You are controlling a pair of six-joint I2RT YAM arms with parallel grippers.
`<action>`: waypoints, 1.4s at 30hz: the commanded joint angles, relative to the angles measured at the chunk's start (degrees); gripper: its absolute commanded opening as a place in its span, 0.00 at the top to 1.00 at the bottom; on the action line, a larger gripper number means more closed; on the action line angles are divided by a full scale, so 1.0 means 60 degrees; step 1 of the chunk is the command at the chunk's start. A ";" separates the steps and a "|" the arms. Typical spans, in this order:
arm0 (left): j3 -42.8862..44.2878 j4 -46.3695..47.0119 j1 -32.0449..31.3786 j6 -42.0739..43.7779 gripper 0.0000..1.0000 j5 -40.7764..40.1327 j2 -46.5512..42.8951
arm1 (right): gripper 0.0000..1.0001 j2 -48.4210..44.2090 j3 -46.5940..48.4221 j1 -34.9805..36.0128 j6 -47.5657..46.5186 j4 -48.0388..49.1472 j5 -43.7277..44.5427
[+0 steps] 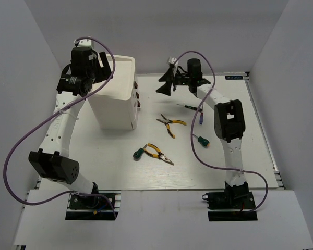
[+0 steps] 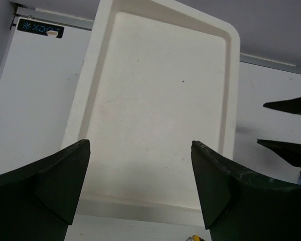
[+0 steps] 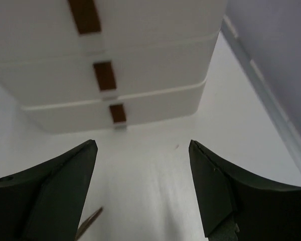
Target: Sort the tools into containers
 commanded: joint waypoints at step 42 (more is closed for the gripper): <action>-0.0438 -0.0124 0.0586 0.0113 0.08 -0.0587 0.0135 | 0.34 0.1808 0.2727 0.1855 0.2823 0.3353 0.0051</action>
